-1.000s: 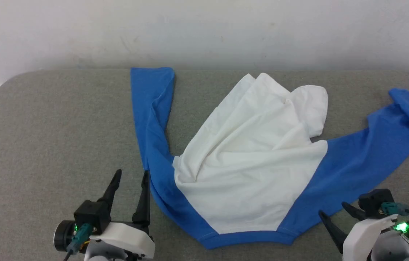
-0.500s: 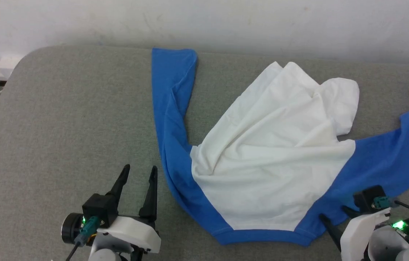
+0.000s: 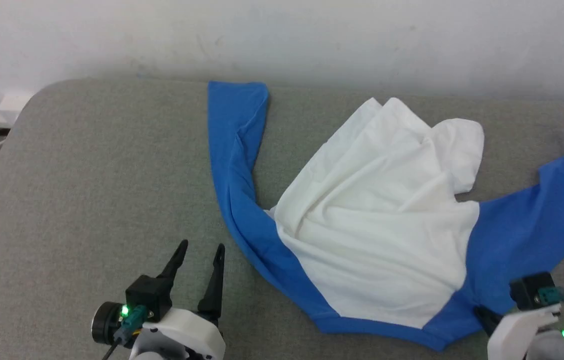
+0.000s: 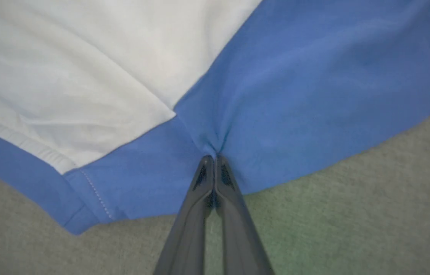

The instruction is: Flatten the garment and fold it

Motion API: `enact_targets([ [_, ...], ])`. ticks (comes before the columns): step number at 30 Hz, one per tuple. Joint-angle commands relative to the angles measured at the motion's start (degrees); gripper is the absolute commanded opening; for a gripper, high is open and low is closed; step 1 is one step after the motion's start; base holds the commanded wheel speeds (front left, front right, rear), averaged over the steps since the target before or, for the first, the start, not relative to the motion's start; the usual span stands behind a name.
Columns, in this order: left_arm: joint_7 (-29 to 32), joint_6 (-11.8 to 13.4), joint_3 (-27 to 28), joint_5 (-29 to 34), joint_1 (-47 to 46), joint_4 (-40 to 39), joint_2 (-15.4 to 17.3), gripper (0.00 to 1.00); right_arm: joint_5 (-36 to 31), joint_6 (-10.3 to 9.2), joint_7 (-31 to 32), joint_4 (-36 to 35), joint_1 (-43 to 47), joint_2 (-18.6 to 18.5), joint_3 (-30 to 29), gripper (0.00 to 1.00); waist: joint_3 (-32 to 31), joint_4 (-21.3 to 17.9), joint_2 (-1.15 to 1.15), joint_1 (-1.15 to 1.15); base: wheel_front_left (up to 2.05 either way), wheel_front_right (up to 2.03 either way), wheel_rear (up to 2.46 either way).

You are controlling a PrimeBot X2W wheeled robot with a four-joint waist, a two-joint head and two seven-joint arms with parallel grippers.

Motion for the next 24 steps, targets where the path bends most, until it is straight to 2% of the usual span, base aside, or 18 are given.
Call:
enact_targets([
  [1,0.29,-0.56,-0.53,0.69,0.9,0.11,0.53,1.0,0.13,-0.15,1.14,-1.07,3.07,-0.12,-0.88,0.0,-2.61,-1.76,0.0,-0.01,0.0,0.0,0.0],
  [6,3.73,-1.43,-2.64,0.39,2.54,-0.84,0.66,1.0,0.81,-0.15,3.78,-7.34,8.46,0.81,-1.63,0.0,-5.02,-2.89,0.0,-0.01,0.0,0.0,0.0],
  [10,10.29,-3.23,-5.99,-0.06,2.95,-2.69,0.45,1.0,1.14,-0.15,4.61,-11.08,11.08,1.99,-1.51,0.0,-5.7,-3.44,0.0,-0.01,0.0,0.0,0.0],
  [16,22.19,-4.89,-11.12,0.03,0.29,-4.79,-0.8,1.0,0.2,-0.15,4.35,-11.9,11.11,2.77,-1.8,0.0,-4.85,-3.95,0.0,-0.01,0.0,0.0,0.0],
  [21,28.69,-4.66,-13.48,1.22,-3.04,-2.94,-1.57,1.0,-0.39,-0.15,3.42,-11.16,9.36,3.0,-1.42,0.0,-3.3,-4.85,0.0,-0.01,0.0,0.0,0.0],
  [24,31.79,-2.91,-14.08,3.07,-4.6,-0.11,-1.2,1.0,-0.44,-0.15,2.77,-10.54,8.32,3.29,-1.01,0.0,-2.35,-5.6,0.0,-0.01,0.0,0.0,0.0],
])
